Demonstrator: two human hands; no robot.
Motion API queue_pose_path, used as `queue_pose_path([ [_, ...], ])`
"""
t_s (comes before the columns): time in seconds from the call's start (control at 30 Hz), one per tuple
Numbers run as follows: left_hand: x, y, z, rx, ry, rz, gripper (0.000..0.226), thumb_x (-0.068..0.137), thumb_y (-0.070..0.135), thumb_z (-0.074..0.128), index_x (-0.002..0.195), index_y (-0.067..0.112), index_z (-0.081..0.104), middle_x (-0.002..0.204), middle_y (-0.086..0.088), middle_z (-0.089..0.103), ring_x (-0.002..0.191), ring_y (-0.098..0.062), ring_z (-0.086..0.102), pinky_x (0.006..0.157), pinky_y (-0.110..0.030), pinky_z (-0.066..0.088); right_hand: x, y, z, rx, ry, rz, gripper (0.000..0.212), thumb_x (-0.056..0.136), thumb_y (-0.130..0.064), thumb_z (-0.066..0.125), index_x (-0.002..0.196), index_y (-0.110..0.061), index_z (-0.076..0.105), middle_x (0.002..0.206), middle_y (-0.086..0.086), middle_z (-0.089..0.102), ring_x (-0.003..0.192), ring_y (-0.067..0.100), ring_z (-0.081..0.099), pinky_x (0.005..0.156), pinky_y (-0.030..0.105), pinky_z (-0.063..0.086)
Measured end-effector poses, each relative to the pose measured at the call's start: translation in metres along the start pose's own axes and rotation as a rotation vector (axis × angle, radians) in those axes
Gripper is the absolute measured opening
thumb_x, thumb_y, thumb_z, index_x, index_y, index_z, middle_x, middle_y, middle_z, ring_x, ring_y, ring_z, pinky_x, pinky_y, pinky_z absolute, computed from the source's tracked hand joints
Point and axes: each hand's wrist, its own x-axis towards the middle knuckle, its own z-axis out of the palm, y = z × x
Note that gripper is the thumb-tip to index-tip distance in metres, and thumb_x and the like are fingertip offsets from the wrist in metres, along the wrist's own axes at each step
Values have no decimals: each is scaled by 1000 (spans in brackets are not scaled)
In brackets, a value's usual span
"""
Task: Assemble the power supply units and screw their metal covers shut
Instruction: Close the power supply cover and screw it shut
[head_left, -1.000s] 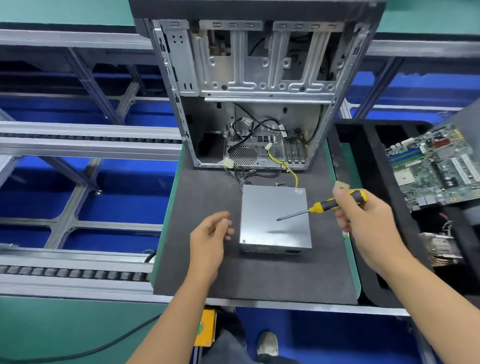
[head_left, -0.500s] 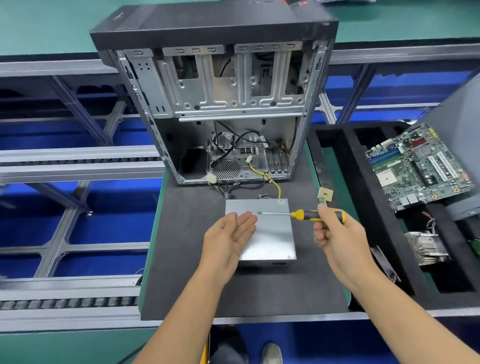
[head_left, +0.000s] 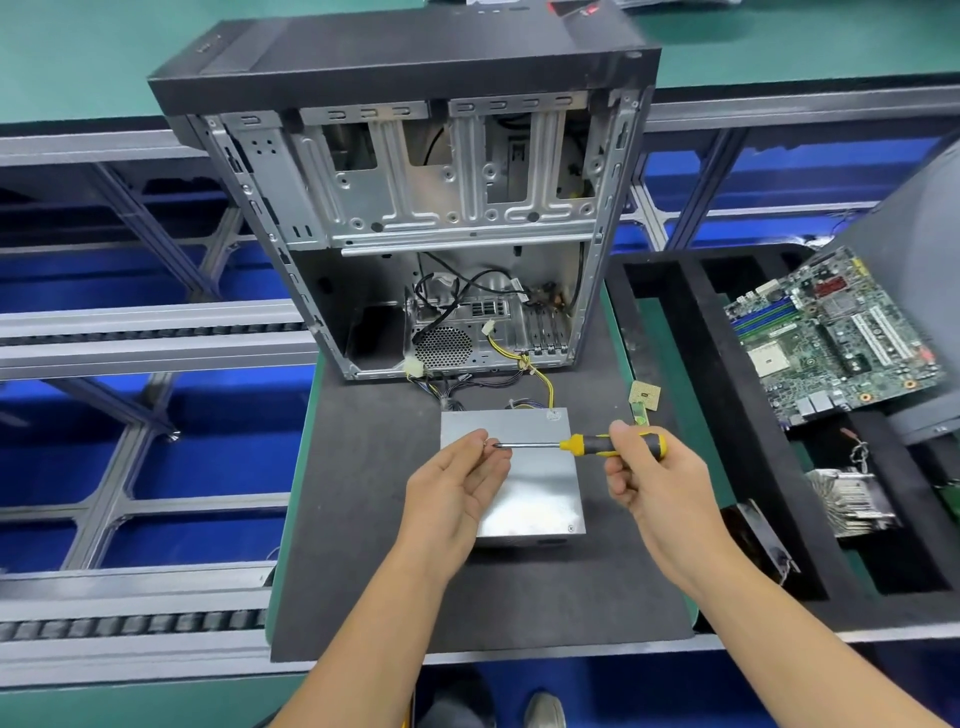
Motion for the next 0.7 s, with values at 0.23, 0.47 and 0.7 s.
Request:
queue_pose_path([
  [0.23,1,-3,4,-10,10,9,16,91,5,67,104,-4,69,94,-19,74,88,-25,74,72,-27,60,2,4,4,-65,20,-27,23,93,-32,66,92,-8,65,65,1,60,57,13,52,60,28,47],
  [0.47,4,-4,2,5,20,15,15,90,6,69,102,-4,70,96,-20,74,89,-26,74,71,-27,59,3,6,5,-73,32,-12,26,93,-34,66,93,-8,66,64,0,60,57,12,52,62,29,47],
  [0.7,5,-5,0,28,23,20,15,91,5,67,105,-3,68,93,-19,75,90,-27,75,69,-27,59,2,9,5,-27,56,24,25,93,-33,66,93,-8,66,62,-2,60,54,9,51,58,23,47],
])
